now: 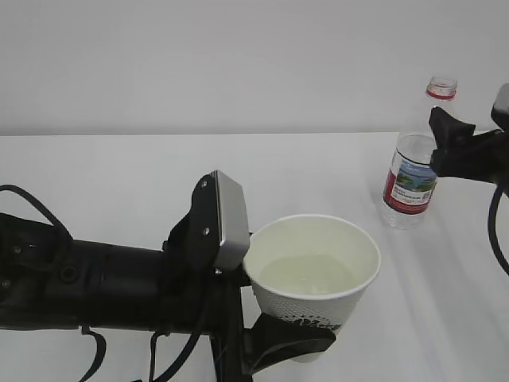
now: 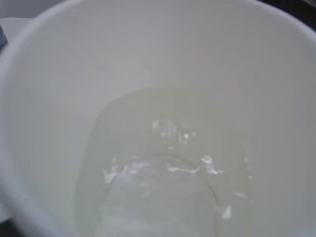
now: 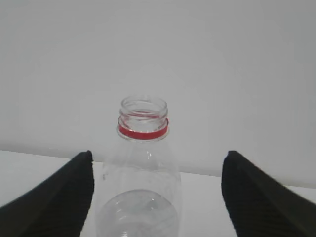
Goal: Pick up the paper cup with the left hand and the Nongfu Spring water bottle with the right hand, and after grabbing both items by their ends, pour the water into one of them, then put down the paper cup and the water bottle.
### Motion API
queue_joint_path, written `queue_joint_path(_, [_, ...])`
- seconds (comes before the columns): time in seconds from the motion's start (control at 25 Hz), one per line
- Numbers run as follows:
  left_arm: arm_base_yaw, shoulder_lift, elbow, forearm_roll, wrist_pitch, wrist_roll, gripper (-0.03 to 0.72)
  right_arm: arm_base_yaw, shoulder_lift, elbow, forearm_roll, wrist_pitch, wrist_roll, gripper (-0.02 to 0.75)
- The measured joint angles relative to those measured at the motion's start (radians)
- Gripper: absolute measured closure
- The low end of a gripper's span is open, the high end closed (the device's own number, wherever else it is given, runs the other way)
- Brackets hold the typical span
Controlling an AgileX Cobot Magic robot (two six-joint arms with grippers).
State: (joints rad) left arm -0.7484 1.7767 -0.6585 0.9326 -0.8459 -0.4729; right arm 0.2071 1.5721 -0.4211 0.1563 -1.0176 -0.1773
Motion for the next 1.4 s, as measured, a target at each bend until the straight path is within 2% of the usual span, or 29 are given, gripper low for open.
queue_joint_path(1.04, [0.000,0.000,0.000,-0.063,-0.002,0.025,0.193,0.000,-0.257,0.150,-0.050,0.173,0.040,0.141])
queue_joint_path(1.4, [0.000,0.000,0.000,-0.195,0.002,0.106,0.193,0.000,-0.265,0.168,-0.052,0.181,0.042,0.141])
